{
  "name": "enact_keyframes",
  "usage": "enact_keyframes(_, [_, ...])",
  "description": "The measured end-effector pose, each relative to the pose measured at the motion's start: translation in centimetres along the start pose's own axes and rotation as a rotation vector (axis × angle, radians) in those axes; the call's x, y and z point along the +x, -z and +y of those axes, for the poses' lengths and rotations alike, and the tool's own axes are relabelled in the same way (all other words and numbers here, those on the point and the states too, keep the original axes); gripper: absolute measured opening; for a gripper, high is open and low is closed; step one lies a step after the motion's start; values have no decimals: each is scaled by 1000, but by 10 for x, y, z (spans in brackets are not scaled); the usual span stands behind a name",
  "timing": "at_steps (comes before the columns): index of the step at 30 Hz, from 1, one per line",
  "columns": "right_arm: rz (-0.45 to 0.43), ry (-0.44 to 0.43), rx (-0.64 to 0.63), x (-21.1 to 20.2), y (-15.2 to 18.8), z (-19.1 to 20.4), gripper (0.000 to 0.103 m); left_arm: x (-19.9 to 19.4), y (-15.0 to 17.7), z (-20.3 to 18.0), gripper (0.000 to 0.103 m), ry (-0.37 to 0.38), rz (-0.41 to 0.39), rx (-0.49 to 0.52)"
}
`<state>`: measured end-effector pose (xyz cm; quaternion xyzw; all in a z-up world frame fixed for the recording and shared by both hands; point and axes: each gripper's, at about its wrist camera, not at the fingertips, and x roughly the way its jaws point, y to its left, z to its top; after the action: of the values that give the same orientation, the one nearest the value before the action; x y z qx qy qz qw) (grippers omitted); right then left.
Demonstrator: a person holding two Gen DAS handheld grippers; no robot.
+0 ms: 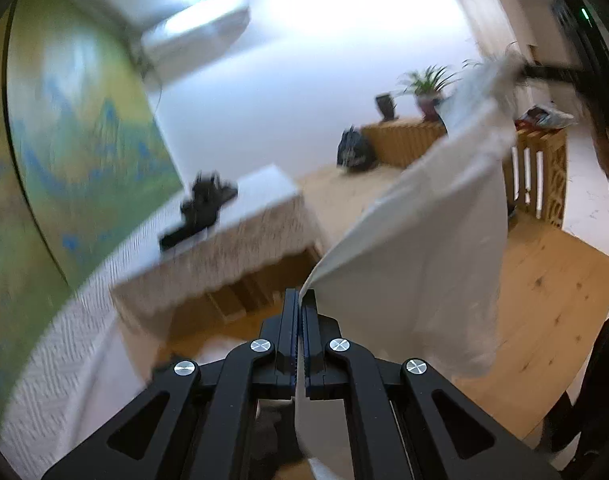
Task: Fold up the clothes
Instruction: 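Lift the white shirt up with both tools and shake it out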
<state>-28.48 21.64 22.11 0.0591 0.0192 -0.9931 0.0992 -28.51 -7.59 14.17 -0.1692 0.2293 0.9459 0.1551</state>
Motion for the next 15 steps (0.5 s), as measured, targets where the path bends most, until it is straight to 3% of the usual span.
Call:
enact_keyframes(7, [-161,148,-28,-97,-71,-3,3,-67,-58,-34,3,-15,-123,99])
enact_keyframes(11, [-221,230,-53,-135,-106,-2,3,-104,-79,-52,5,-27,-178,151])
enact_keyframes(15, [-240,302,-87,-147,-130,0,3,-129,-96,-65,5,-43,-219,191])
